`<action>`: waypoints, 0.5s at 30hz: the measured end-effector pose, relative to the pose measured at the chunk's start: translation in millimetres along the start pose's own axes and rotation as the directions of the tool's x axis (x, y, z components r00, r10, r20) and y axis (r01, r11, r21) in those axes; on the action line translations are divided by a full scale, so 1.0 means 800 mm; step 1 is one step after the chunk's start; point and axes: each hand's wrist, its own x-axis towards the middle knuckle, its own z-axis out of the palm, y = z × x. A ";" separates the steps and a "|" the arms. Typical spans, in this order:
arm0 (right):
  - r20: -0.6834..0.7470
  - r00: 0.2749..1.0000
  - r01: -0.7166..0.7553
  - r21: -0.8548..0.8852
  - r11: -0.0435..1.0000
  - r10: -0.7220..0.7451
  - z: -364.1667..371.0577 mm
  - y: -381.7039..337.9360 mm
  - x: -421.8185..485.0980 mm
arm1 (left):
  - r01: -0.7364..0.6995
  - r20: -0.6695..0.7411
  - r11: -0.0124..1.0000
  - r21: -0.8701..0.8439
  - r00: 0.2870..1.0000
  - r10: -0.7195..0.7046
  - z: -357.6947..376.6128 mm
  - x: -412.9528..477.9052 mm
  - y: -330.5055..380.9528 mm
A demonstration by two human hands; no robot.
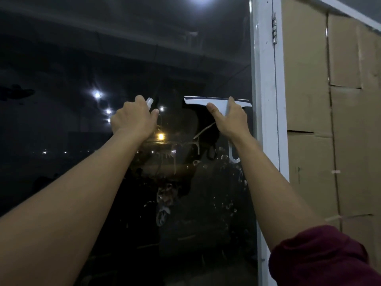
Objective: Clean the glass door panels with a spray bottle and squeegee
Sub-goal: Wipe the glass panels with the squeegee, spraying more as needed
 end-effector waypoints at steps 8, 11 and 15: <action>0.031 0.995 -0.095 0.014 0.995 0.094 0.007 0.038 -0.053 | -0.023 -0.017 1.000 -0.016 1.000 0.022 0.005 0.002 -0.003; 0.059 0.989 -0.135 0.030 0.990 0.134 0.008 0.058 -0.084 | -0.022 -0.022 1.000 -0.016 1.000 0.021 0.005 0.001 -0.003; 0.094 0.976 -0.201 0.035 0.979 0.197 0.014 0.089 -0.136 | -0.021 -0.018 0.999 -0.024 1.000 0.020 0.006 -0.002 -0.003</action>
